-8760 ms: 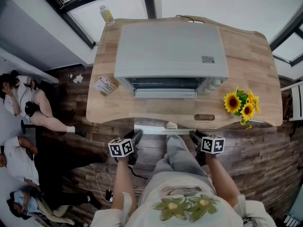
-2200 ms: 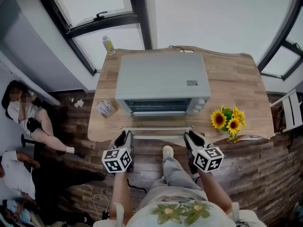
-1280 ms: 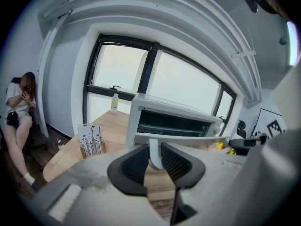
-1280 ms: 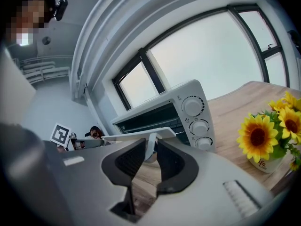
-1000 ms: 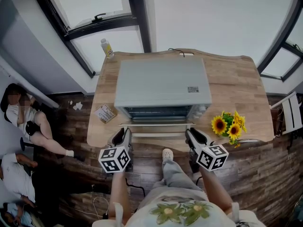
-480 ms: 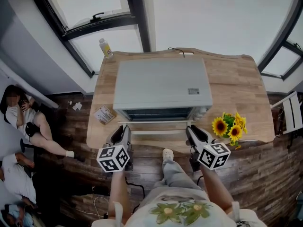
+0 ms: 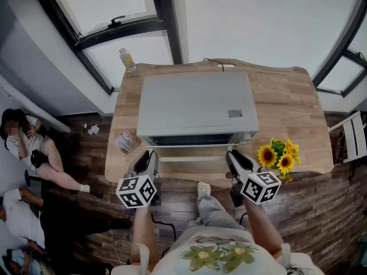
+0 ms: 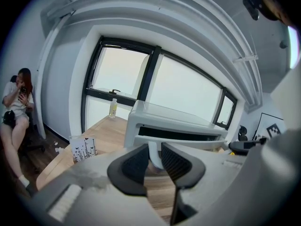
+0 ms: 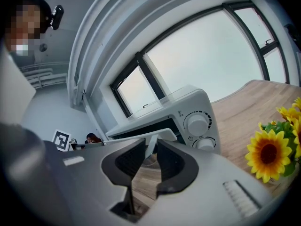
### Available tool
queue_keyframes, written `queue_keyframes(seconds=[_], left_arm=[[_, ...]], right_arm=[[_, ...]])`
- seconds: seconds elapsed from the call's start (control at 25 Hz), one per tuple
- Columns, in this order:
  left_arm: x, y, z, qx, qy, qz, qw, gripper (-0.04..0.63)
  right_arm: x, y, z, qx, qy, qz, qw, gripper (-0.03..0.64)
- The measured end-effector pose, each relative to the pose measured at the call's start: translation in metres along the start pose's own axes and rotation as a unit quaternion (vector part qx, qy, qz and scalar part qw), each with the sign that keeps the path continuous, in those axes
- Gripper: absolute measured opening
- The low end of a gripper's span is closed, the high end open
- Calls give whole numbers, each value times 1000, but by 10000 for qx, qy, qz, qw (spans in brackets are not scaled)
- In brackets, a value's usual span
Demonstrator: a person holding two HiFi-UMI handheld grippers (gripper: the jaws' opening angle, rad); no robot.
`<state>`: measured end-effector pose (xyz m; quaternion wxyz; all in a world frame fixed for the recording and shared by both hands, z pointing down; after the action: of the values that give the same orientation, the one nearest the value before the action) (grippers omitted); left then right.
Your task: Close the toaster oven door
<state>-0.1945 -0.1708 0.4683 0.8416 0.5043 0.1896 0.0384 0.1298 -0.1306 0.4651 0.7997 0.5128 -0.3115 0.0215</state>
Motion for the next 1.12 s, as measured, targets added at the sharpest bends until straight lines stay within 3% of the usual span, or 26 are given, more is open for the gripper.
queue_keyframes(seconds=[1.12], left_arm=[[-3, -22, 24, 217, 72, -24, 9997, 98]], right_arm=[[11, -24, 23, -49, -101, 361, 9993, 81]])
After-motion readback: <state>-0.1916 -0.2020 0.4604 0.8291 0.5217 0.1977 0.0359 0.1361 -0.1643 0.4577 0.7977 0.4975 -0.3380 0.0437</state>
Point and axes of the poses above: the fingertips, and each gripper's own axes: z forward along the fingers, x to its right, y out of its underside, the point moved 6 cm from there along -z, backward along the fingers, and after that the axes turned 1 degree about -y, right-handed, at the moved point
